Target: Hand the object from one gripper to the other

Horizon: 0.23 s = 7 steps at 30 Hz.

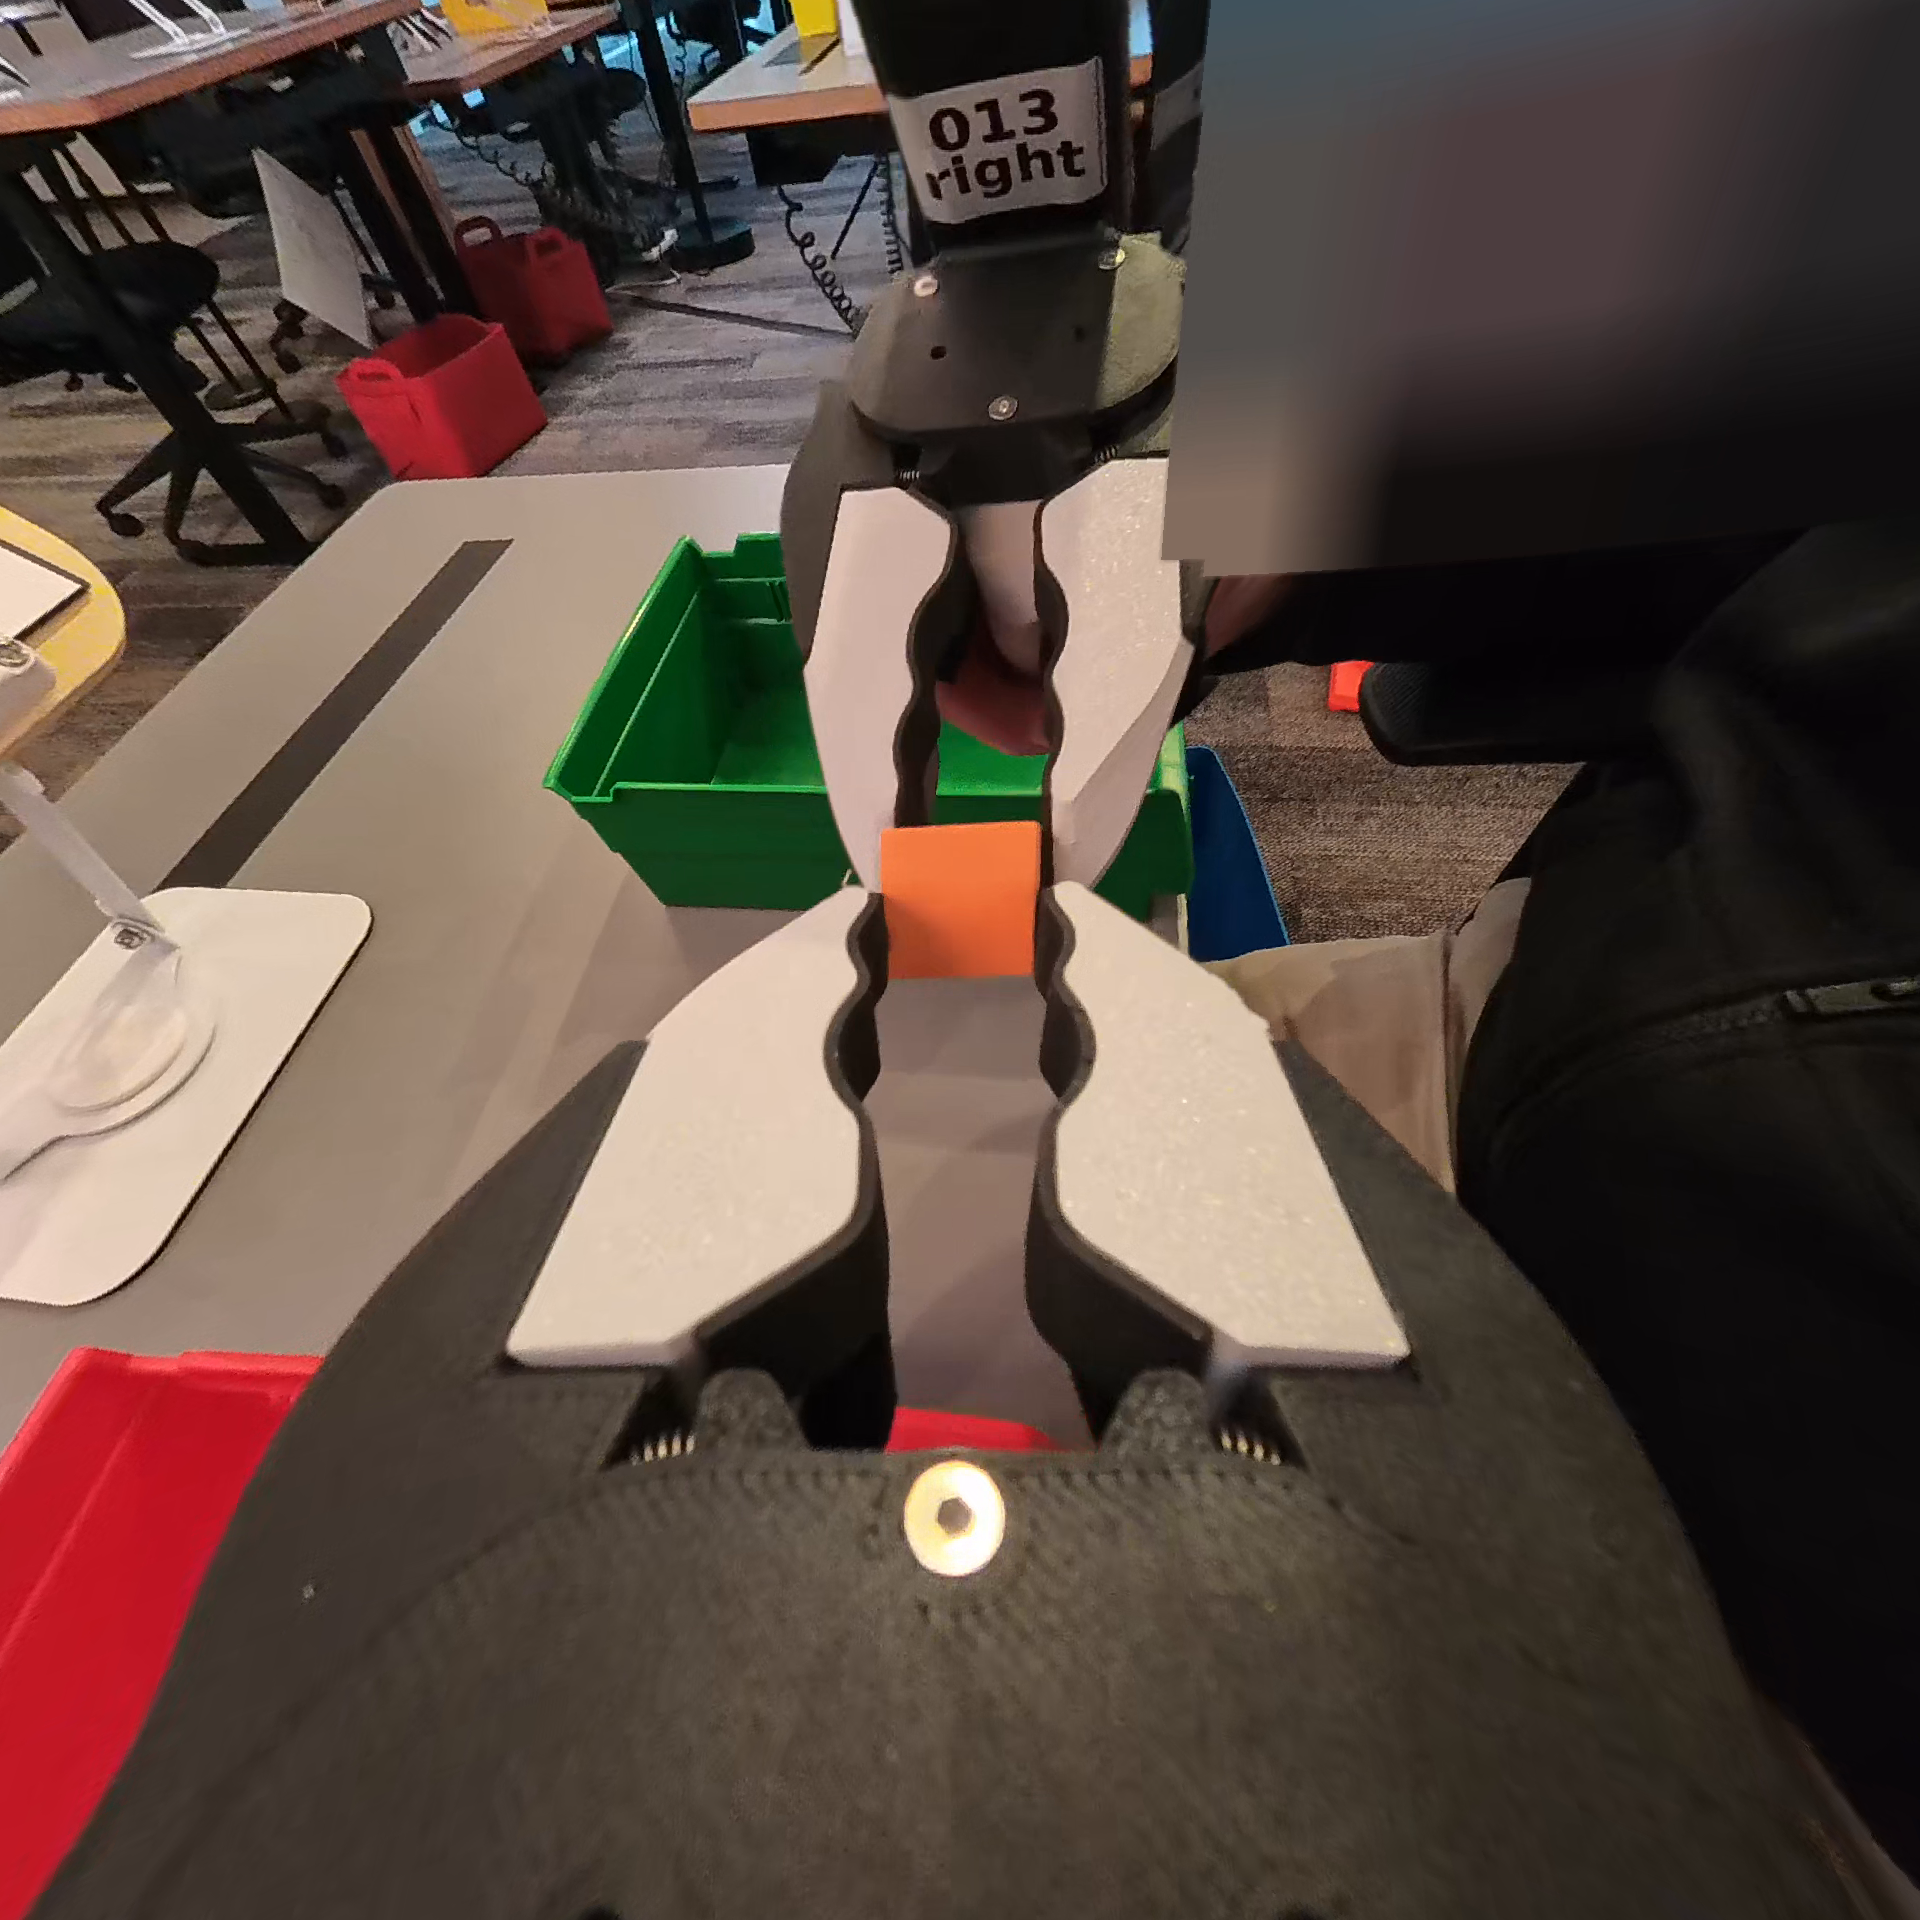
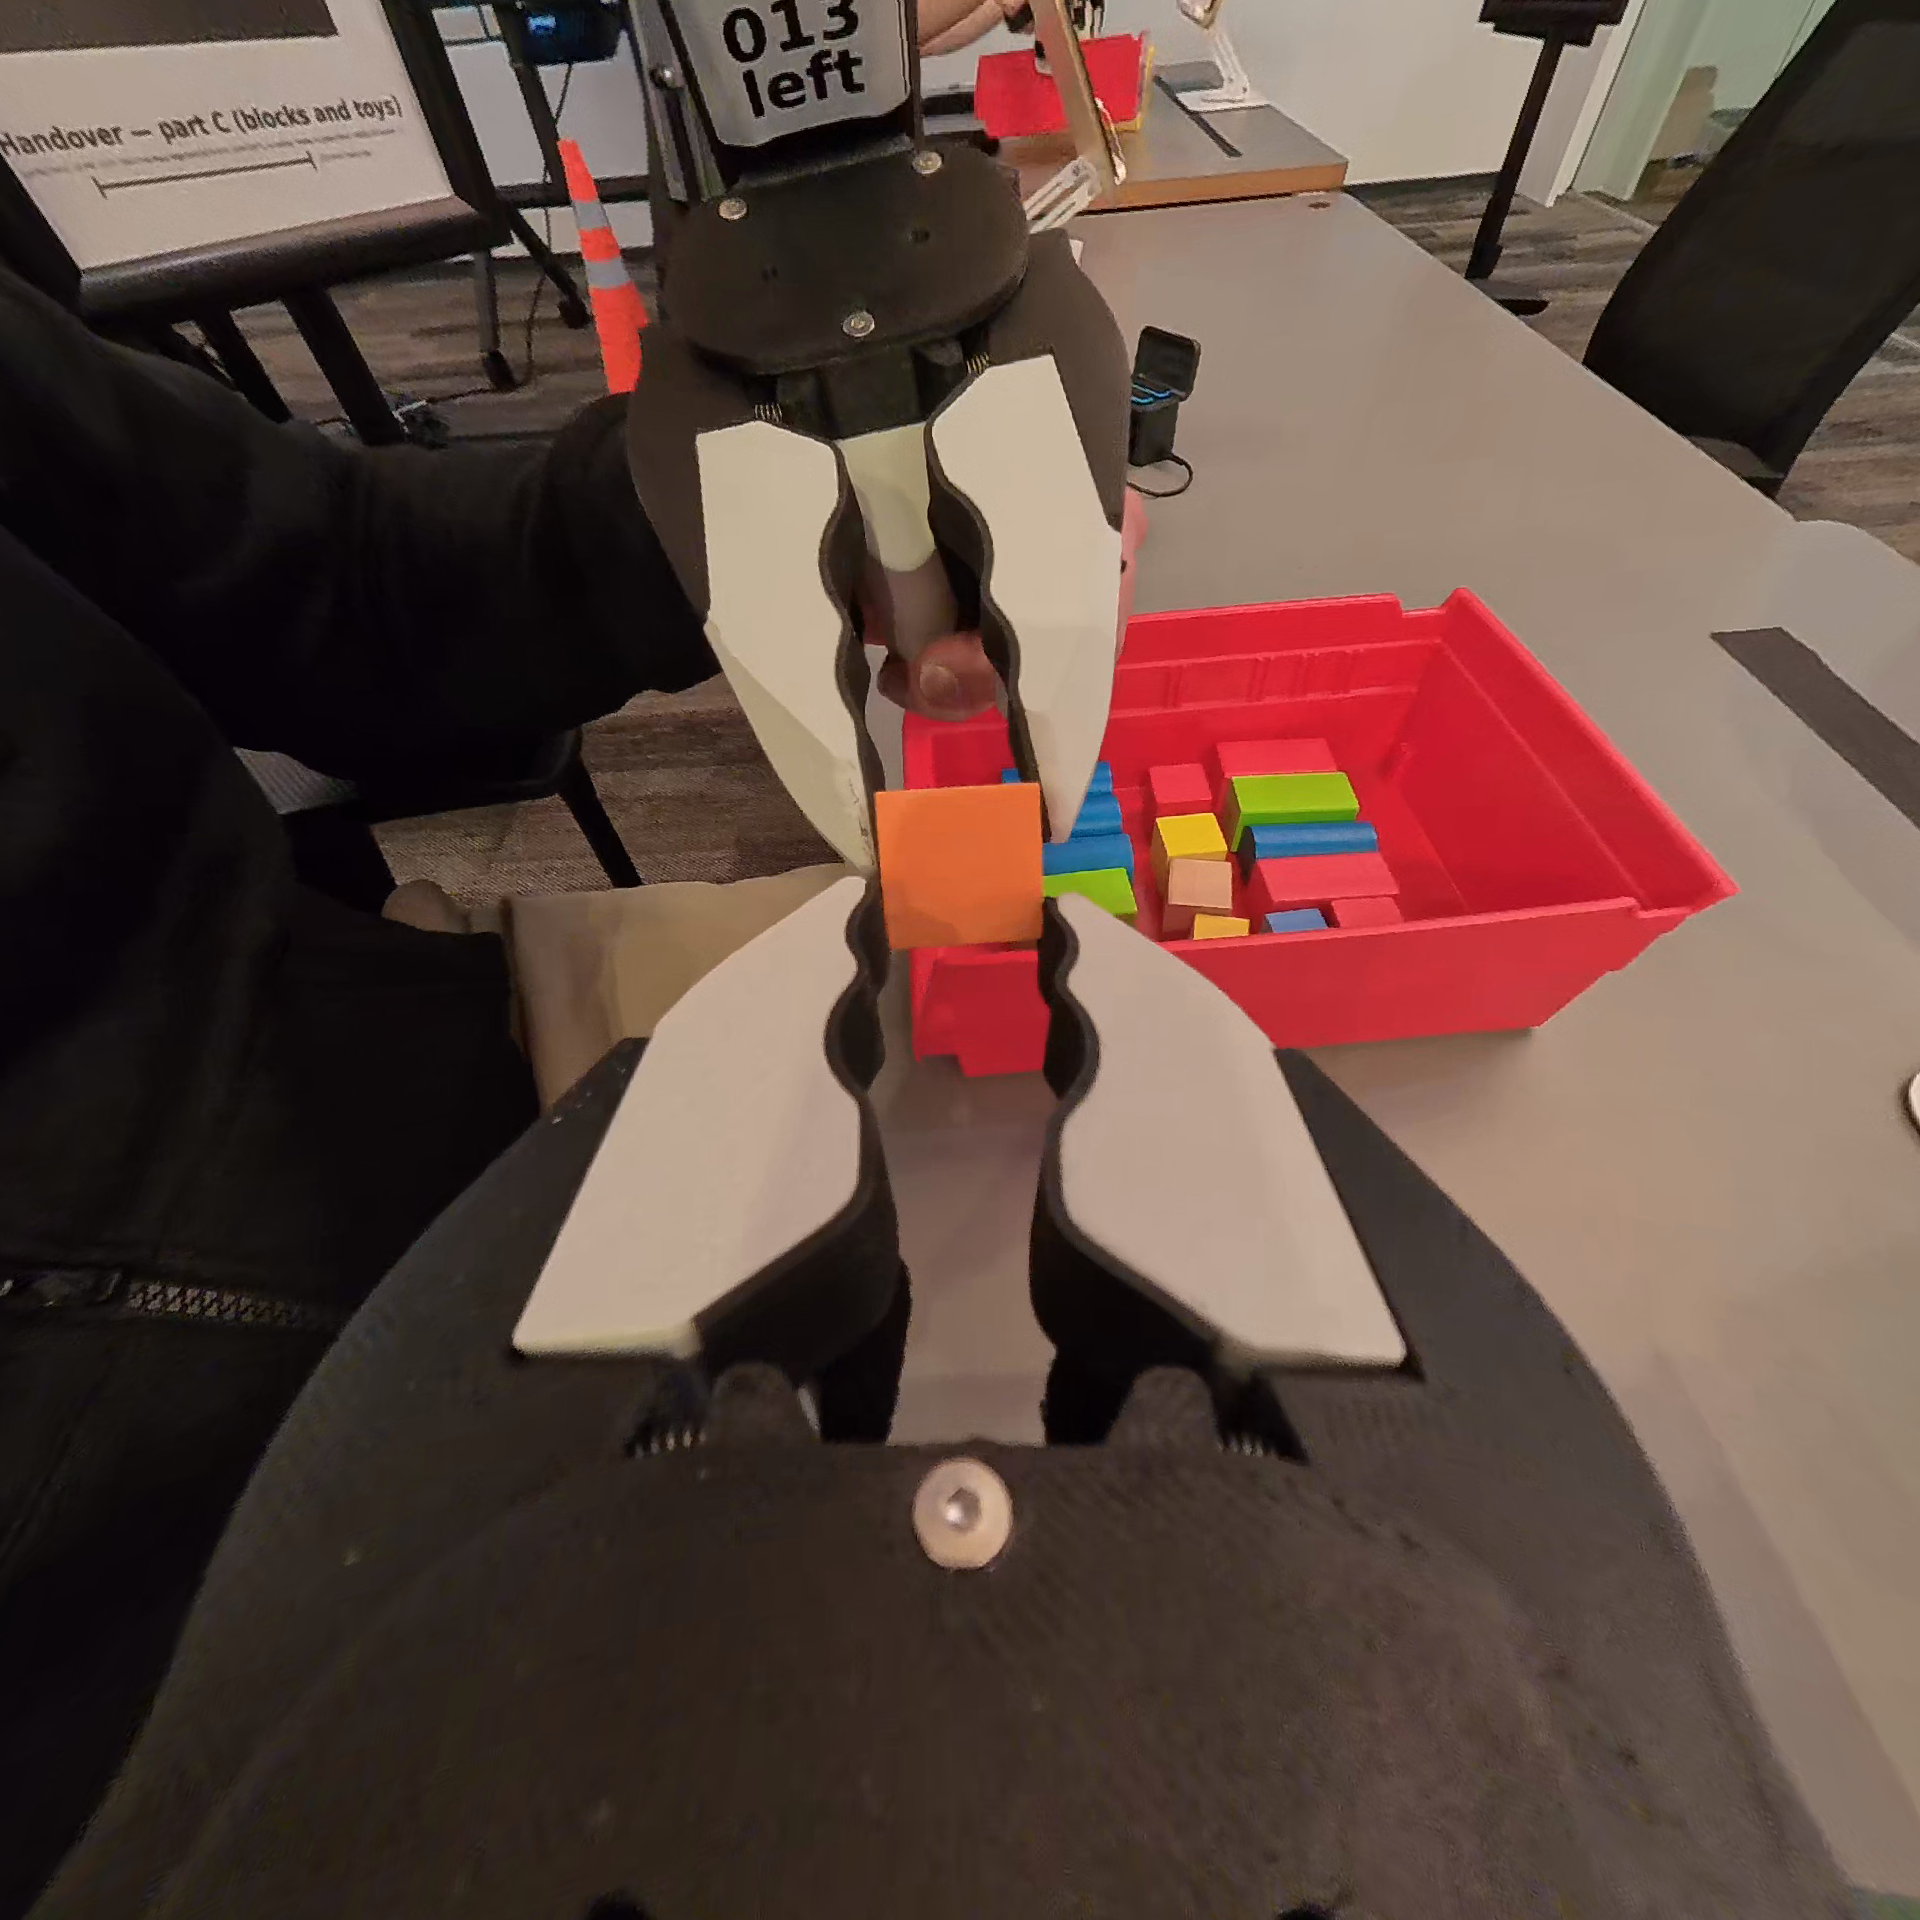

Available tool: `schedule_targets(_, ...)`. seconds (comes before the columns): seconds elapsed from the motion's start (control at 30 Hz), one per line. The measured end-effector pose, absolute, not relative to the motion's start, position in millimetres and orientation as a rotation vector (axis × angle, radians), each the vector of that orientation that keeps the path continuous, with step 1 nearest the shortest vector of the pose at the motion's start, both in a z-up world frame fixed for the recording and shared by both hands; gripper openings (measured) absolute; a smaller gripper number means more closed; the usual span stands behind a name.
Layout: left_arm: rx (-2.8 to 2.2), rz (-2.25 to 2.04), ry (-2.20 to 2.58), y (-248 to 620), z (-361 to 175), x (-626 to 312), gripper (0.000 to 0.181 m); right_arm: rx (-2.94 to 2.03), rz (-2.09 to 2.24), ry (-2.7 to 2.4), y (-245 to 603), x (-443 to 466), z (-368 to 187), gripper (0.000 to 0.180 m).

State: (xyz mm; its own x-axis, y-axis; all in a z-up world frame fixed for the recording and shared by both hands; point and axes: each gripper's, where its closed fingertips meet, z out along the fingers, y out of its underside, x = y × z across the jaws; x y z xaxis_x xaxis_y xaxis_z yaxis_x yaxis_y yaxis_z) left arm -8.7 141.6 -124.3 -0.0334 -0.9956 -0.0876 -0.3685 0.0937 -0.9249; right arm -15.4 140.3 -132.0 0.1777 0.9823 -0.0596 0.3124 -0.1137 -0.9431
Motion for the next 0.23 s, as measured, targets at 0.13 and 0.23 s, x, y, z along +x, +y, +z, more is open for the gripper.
schedule_targets(0.13,-1.383,-0.974,1.485,141,-115,-6,0.033,-1.603,0.941,-1.255,146,-4,-124,0.027)
schedule_targets(0.23,-1.383,-0.912,1.445,150,-110,-11,0.054,-1.701,0.774,-1.212,171,34,-123,0.027)
